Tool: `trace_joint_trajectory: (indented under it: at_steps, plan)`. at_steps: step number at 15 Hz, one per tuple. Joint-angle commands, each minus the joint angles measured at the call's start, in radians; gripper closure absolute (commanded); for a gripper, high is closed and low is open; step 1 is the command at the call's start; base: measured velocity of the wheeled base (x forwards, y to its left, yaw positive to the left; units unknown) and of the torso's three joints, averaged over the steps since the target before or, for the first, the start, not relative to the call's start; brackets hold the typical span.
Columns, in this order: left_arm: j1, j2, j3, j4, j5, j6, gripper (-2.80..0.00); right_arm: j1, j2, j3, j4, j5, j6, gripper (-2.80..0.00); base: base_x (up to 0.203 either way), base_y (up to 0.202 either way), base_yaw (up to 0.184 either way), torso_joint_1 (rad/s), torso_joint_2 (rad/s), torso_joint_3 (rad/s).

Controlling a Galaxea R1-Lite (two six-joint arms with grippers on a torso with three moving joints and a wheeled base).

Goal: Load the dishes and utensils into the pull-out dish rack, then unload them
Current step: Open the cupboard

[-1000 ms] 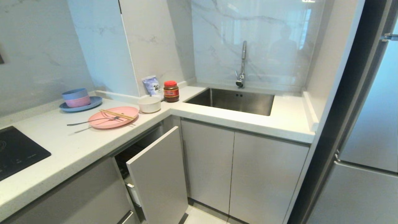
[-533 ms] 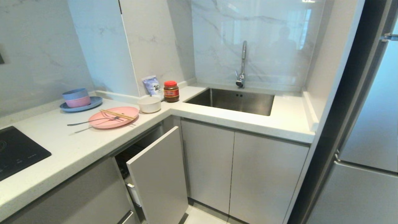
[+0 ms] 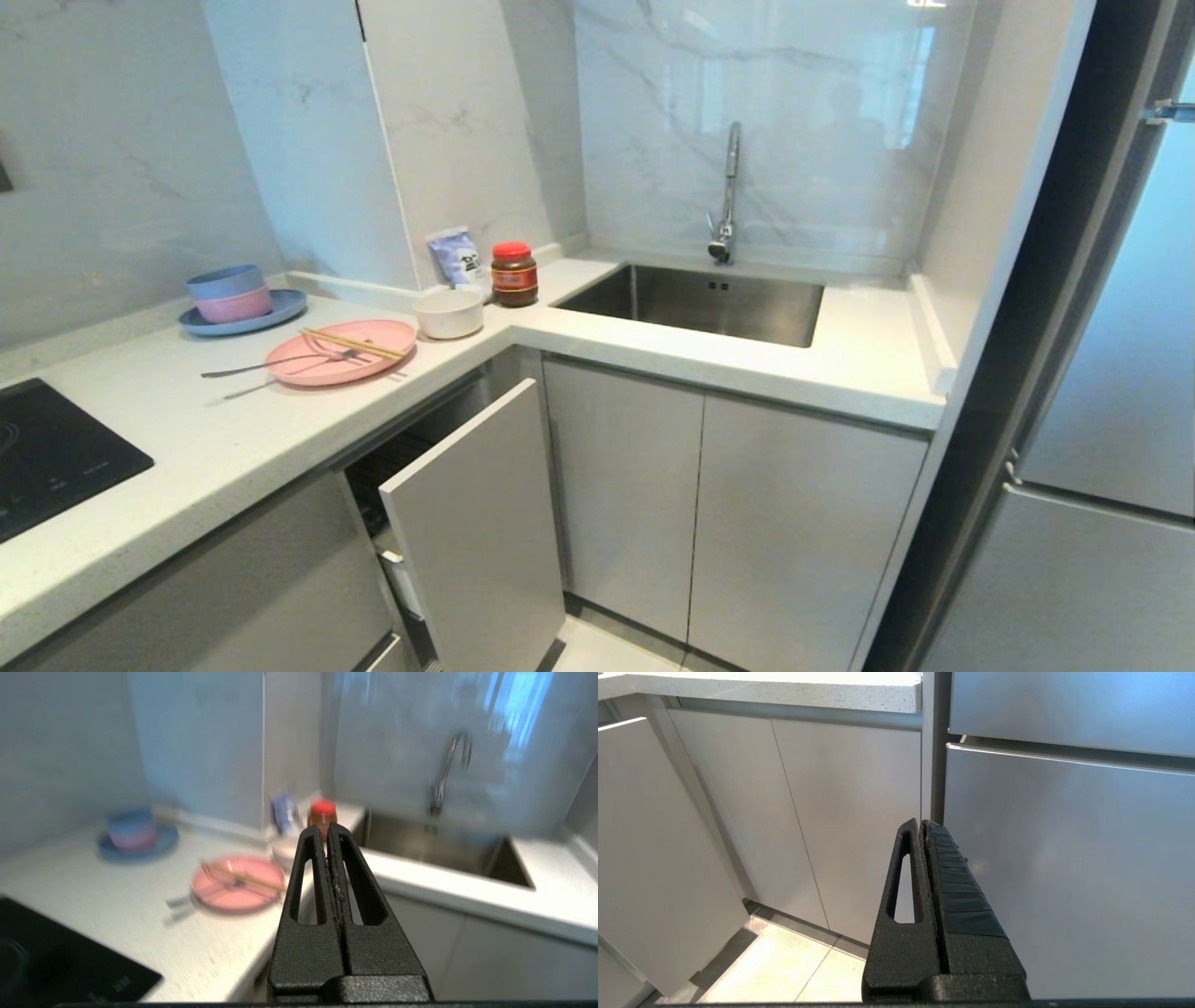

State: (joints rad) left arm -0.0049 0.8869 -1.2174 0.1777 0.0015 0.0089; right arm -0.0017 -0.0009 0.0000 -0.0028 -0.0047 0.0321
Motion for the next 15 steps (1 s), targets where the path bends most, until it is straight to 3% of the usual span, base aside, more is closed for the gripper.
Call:
trace_joint_trajectory:
  at_steps: [1,3,5,15]
  plan:
    - [-0.013,0.218,-0.106,0.154,-0.001,-0.026,0.0,0.0,-0.002,0.001,0.0,0.0,0.0,0.0,0.0,0.0,0.0,0.0,0.0,0.0]
    - [-0.06,0.309,-0.222,0.397,-0.013,-0.039,0.0,0.0,-0.002,0.002,0.0,0.0,0.0,0.0,0.0,0.0,0.0,0.0,0.0,0.0]
    - [-0.093,0.411,-0.3,0.497,-0.038,-0.047,0.0,0.0,-0.002,0.002,0.0,0.0,0.0,0.0,0.0,0.0,0.0,0.0,0.0,0.0]
    - [-0.126,0.86,-0.392,0.537,-0.043,-0.037,0.0,0.0,-0.003,0.002,0.0,0.0,0.0,0.0,0.0,0.0,0.0,0.0,0.0,0.0]
